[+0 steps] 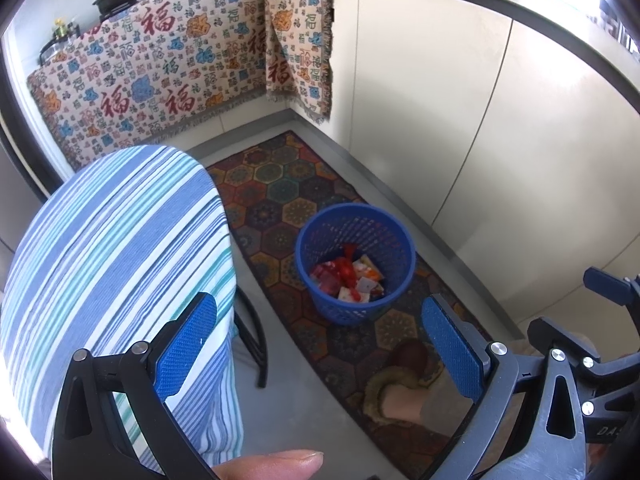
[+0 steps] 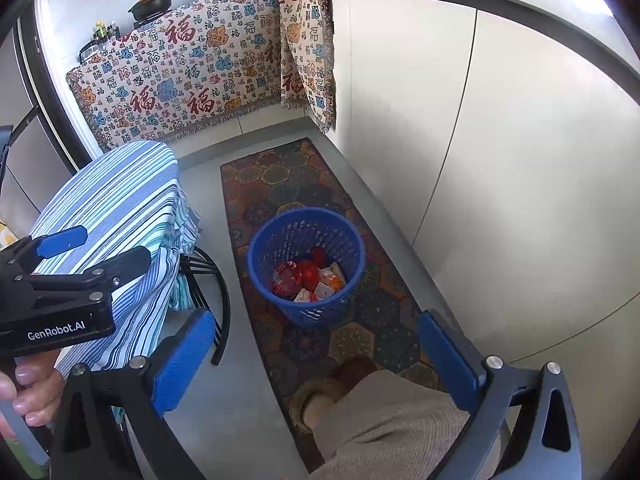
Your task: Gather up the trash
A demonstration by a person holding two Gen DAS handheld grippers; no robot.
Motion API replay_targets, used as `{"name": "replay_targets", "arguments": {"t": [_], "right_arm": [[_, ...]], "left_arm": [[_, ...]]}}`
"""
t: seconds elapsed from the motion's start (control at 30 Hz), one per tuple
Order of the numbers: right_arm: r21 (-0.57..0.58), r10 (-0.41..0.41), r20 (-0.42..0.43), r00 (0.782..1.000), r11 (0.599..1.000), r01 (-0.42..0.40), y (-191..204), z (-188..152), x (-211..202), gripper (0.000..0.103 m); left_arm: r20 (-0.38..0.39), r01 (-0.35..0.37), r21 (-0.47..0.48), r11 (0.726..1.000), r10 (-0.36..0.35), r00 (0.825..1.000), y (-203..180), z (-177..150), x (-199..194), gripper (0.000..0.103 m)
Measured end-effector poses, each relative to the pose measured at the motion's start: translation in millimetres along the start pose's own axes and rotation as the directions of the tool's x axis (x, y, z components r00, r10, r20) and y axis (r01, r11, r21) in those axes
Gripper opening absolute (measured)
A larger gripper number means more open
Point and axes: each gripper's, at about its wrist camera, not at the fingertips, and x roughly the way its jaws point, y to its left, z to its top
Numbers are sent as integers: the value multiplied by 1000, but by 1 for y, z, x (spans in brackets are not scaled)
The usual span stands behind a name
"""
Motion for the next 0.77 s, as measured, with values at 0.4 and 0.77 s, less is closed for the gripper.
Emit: {"name": "replay_targets", "arguments": {"t": [0.4,0.77], "right_arm": [[10,-4,-4,1000,1000,4,-5,0,2,103],[4,-12,-8,1000,1000,12,-4,3,4,103]], "left_arm": [[-3,2,11,1000,-2,1000,-3,1,1,102],[35,3,19,1000,-3,999,-3,-2,-5,102]]}}
